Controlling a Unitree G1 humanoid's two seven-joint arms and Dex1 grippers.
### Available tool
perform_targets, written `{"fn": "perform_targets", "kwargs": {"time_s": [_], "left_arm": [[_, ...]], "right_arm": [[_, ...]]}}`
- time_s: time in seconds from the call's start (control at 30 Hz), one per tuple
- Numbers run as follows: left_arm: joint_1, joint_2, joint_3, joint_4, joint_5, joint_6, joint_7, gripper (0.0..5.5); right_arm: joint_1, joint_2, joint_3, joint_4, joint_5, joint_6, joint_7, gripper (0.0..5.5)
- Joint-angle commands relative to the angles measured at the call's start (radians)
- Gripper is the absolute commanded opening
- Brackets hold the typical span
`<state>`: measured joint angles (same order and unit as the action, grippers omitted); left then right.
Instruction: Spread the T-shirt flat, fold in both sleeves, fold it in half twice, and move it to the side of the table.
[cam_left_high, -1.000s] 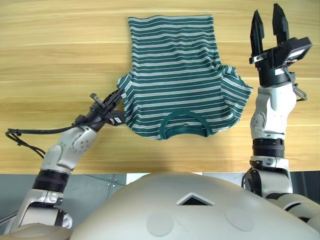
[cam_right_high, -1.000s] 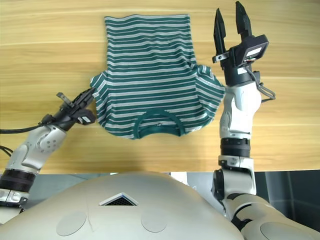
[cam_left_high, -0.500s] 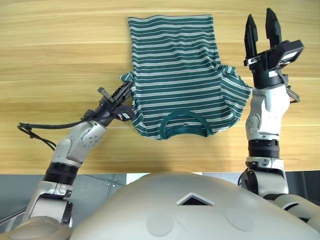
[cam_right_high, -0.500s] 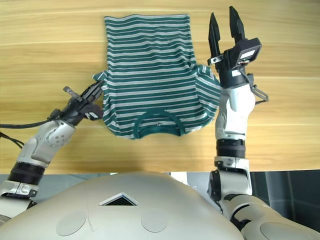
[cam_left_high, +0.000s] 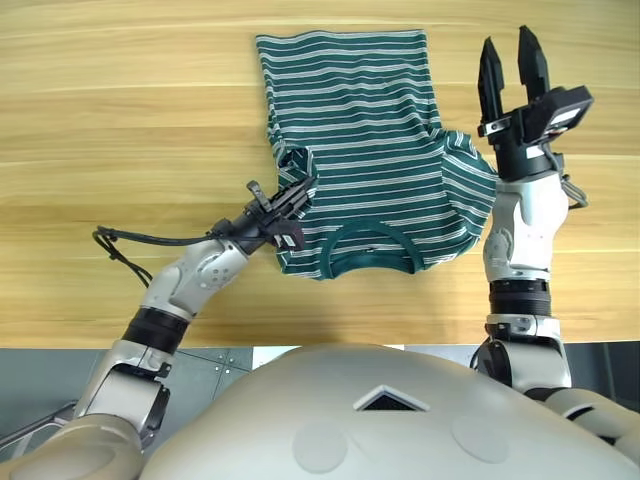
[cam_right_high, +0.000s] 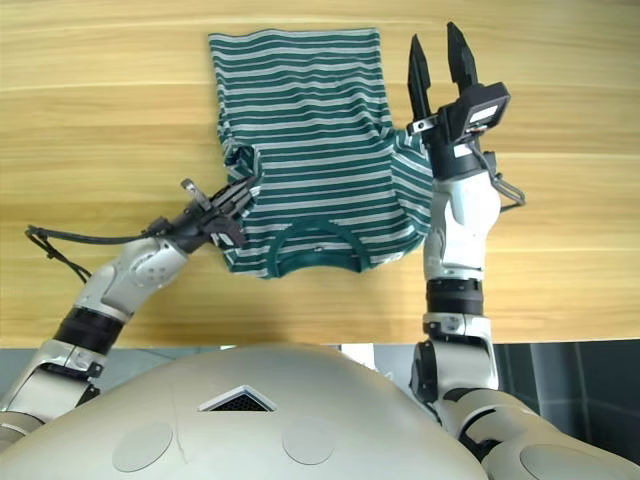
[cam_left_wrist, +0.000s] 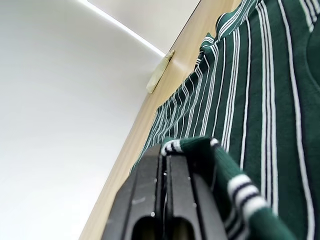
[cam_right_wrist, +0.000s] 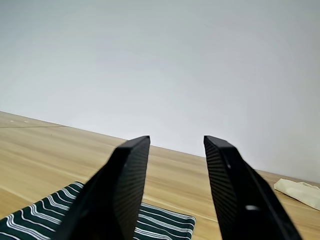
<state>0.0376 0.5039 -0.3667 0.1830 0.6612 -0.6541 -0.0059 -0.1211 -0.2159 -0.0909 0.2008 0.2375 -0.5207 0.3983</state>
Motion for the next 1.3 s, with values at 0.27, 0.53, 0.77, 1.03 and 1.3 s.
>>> {"fn": "perform_targets", "kwargs": {"time_s": [0.27, 0.53, 0.77, 1.03, 1.3], "left_arm": [[-0.012, -0.007, -0.035, 0.092, -0.025, 0.024, -0.068, 0.87], [0.064, 0.002, -0.077, 0.073, -0.204, -0.043, -0.210, 2.39], [0.124, 0.068, -0.060, 0.159, -0.206, -0.022, -0.240, 3.34], [0.116, 0.151, 0.125, 0.022, -0.252, -0.048, -0.157, 3.34], [0.241, 0.204, 0.125, -0.243, -0.401, -0.103, -0.302, 3.34]], "right_arm": [[0.014, 0.000, -0.003, -0.004, -0.002, -0.003, 0.006, 1.98], [0.028, -0.055, -0.025, -0.013, -0.058, -0.015, -0.002, 1.98], [0.279, -0.442, -0.256, -0.176, -0.406, -0.109, -0.015, 1.98], [0.557, -0.514, -0.148, -0.127, -0.651, -0.085, 0.022, 1.98], [0.510, -0.516, 0.083, 0.023, -0.914, 0.011, -0.113, 1.98]]}}
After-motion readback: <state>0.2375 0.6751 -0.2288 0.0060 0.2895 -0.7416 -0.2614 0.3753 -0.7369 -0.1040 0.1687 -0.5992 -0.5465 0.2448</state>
